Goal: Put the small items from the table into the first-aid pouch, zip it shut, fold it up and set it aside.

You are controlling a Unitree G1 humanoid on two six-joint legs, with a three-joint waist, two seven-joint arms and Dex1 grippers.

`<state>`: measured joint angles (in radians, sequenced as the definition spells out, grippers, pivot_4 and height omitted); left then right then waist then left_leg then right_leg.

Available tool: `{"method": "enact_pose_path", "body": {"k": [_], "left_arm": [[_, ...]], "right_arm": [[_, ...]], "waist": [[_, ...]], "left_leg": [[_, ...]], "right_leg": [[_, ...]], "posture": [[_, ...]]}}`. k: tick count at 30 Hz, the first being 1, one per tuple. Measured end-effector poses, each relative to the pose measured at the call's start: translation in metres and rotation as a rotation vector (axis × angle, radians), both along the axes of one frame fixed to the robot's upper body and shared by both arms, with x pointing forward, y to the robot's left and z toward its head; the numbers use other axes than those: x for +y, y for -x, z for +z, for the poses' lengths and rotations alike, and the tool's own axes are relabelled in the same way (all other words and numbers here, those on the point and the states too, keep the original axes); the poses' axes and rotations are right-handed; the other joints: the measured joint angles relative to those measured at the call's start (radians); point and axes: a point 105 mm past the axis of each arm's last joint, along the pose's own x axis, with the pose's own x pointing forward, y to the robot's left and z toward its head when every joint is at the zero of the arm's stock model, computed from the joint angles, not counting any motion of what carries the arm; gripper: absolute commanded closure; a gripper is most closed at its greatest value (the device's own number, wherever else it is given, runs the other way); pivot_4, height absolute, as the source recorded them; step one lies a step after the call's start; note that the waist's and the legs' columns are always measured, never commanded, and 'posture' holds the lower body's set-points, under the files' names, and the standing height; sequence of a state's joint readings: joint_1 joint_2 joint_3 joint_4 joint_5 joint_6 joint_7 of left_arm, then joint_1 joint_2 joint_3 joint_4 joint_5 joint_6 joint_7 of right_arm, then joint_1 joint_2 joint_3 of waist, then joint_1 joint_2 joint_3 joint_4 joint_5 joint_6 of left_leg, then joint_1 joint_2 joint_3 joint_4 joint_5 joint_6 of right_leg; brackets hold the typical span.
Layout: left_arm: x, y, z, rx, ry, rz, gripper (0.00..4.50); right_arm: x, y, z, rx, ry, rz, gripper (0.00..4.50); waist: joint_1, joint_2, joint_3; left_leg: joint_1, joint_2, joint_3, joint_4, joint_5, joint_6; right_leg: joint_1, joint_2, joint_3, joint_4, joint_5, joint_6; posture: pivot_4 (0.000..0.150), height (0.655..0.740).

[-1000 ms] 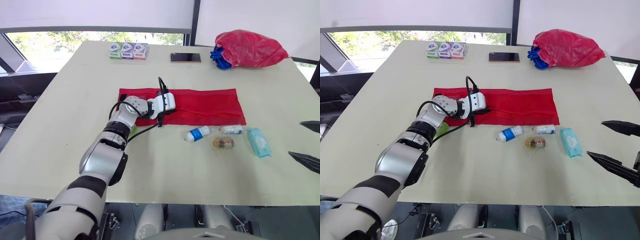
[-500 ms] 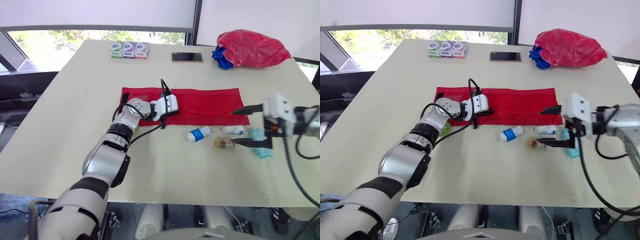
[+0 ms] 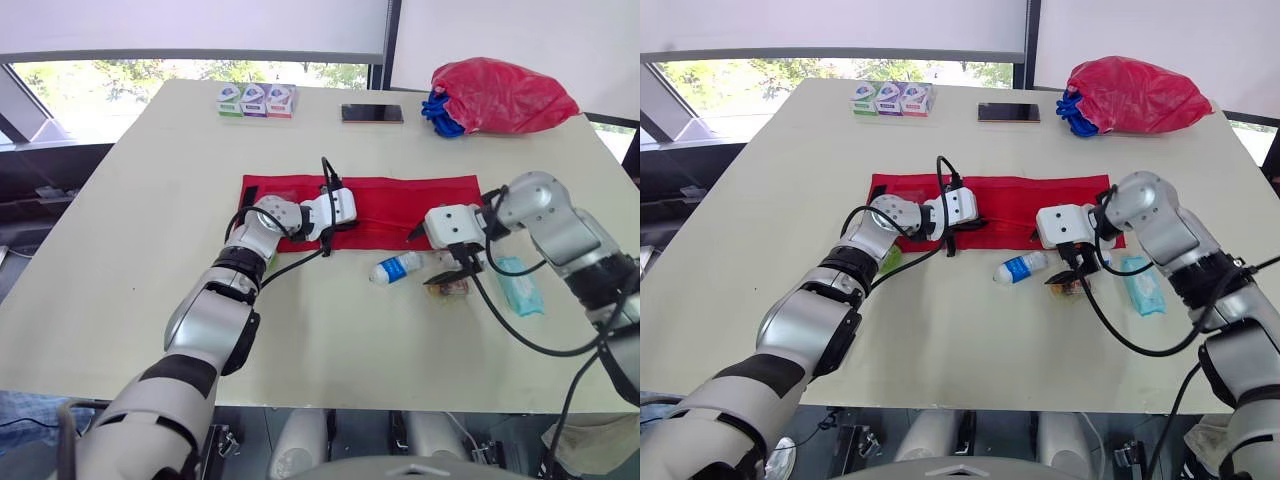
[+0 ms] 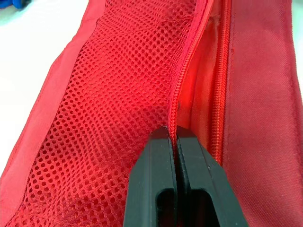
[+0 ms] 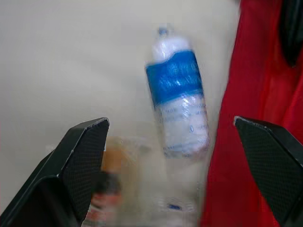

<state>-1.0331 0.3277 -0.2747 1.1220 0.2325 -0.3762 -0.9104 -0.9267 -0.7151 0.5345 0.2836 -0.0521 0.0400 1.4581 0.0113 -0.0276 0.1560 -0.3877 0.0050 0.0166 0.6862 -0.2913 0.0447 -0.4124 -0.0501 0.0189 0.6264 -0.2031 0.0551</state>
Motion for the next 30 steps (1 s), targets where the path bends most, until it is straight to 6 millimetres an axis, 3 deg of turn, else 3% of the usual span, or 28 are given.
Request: {"method": "enact_pose_path", "body": {"k": [7, 16, 19, 23, 24, 25, 28, 30], "left_arm": [[0.0, 0.0, 0.0, -0.003, 0.002, 0.001, 4.46], [0.001, 0.0, -0.001, -0.008, 0.013, 0.014, 4.46], [0.002, -0.001, -0.001, -0.009, 0.018, 0.02, 4.5], [0.003, -0.001, -0.001, -0.007, 0.024, 0.027, 4.5], [0.003, -0.001, -0.001, -0.007, 0.025, 0.028, 4.5], [0.003, -0.001, -0.001, -0.007, 0.027, 0.029, 4.5], [0.003, -0.001, -0.001, -0.005, 0.031, 0.031, 4.5], [0.003, -0.001, -0.001, -0.005, 0.034, 0.031, 4.5]], "right_arm": [[0.02, -0.017, -0.002, -0.133, 0.169, 0.215, 0.0], [0.02, -0.028, -0.011, -0.163, 0.278, 0.304, 0.0], [0.019, -0.028, -0.016, -0.144, 0.296, 0.315, 0.78], [0.017, -0.025, -0.018, -0.121, 0.312, 0.319, 2.59], [0.016, -0.024, -0.02, -0.111, 0.314, 0.318, 2.74], [0.015, -0.023, -0.022, -0.097, 0.317, 0.311, 3.43], [0.013, -0.022, -0.022, -0.077, 0.31, 0.289, 4.17], [0.01, -0.019, -0.022, -0.03, 0.284, 0.254, 4.44]], "waist": [[-0.005, 0.001, 0.0], [-0.01, 0.001, 0.001], [-0.012, 0.002, 0.001], [-0.018, 0.002, 0.001], [-0.019, 0.002, 0.001], [-0.021, 0.002, 0.001], [-0.021, 0.002, 0.001], [-0.021, 0.002, 0.001]], "left_leg": [[0.0, 0.0, 0.0, -0.001, 0.002, -0.003], [0.001, 0.0, 0.0, -0.001, 0.002, -0.004], [0.001, -0.001, 0.0, -0.001, 0.002, -0.004], [0.001, -0.001, 0.0, -0.001, 0.002, -0.004], [0.001, -0.001, 0.0, -0.001, 0.002, -0.004], [0.001, -0.001, 0.0, -0.001, 0.002, -0.004], [0.001, -0.001, 0.0, -0.001, 0.002, -0.004], [0.001, -0.001, -0.001, -0.001, 0.002, -0.004]], "right_leg": [[0.0, 0.0, 0.0, 0.0, 0.0, 0.0], [0.0, 0.0, 0.0, 0.001, 0.0, 0.0], [0.0, 0.0, 0.0, 0.001, 0.0, 0.0], [0.0, 0.0, 0.0, 0.001, 0.0, 0.0], [0.0, 0.0, 0.0, 0.001, 0.0, 0.0], [0.0, 0.0, 0.0, 0.001, 0.0, 0.0], [0.0, 0.0, 0.0, 0.001, 0.0, 0.0], [0.0, -0.001, 0.0, 0.001, 0.0, 0.0]], "posture": [[0.15, 0.74], [0.15, 0.74], [0.15, 0.74], [0.15, 0.74], [0.15, 0.74], [0.15, 0.74], [0.15, 0.74], [0.15, 0.74]]}}
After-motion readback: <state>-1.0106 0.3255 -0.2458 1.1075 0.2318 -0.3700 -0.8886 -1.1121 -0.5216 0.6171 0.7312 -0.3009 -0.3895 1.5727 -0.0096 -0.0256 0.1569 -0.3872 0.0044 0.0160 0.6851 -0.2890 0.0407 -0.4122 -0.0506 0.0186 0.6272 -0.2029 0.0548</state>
